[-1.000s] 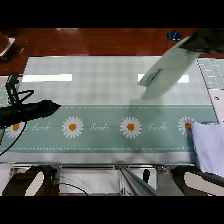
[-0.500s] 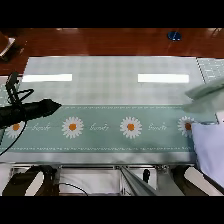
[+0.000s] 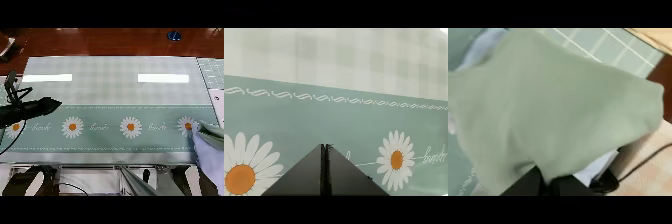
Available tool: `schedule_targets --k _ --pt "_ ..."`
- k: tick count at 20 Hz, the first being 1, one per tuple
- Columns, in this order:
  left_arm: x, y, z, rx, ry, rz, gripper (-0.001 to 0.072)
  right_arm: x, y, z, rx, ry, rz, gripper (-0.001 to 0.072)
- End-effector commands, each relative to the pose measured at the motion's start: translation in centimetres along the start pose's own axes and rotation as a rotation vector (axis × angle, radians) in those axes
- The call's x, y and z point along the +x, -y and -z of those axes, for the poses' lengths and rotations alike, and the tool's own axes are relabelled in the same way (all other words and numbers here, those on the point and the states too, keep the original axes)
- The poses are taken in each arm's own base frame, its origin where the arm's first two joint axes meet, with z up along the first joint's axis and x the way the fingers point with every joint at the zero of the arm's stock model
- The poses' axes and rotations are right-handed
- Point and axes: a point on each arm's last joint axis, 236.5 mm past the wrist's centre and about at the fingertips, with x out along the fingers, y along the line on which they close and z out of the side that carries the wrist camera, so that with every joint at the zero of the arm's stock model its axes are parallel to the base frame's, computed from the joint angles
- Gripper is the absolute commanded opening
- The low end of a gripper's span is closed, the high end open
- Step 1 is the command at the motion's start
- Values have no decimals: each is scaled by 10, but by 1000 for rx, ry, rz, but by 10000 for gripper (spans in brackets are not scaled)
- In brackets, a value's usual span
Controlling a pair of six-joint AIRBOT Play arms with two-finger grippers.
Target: Fold the shirts.
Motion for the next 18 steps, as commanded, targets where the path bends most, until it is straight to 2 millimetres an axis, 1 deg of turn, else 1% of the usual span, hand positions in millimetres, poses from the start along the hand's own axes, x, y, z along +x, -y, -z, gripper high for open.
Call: schedule_targets --k 1,3,4,5,7,8,9,10,11,12,13,14,15,16,17,18 --pt "1 1 -5 -14 20 10 21 29 48 45 94 -87 205 256" --pt "4 -1 -9 -20 30 3 21 48 52 64 88 -132 231 380" --pt "5 -4 -12 -25 40 -2 21 54 51 68 83 -143 235 411" --pt "7 -6 -14 -31 44 -6 21 56 51 65 79 -134 234 411" --pt "11 -5 -15 -55 40 6 21 54 48 43 75 -70 218 410" --pt "13 0 -16 -81 41 35 21 49 48 29 76 -39 215 410" --pt "13 8 -21 -100 54 70 21 45 43 12 73 -6 192 409" --pt "11 19 -30 -63 85 112 21 38 30 -8 68 34 132 407" --pt "6 32 -43 -17 118 151 21 31 8 -29 60 69 37 362" --pt "-1 48 -62 27 153 186 20 22 -25 -49 44 93 -104 215" --pt "-10 62 -81 63 181 205 20 7 -74 -69 17 113 -307 43" --pt "-20 78 -103 99 208 224 20 -14 -123 -84 -21 137 -511 25" --pt "-32 97 -125 142 231 248 20 -40 -176 -95 -65 164 -709 24" --pt "-43 117 -145 187 249 274 19 -63 -221 -98 -128 189 -848 24" --pt "-51 135 -160 231 260 298 19 -77 -260 -90 -230 219 -915 24" --pt "-55 154 -168 274 252 322 19 -83 -298 -71 -396 266 -925 24"
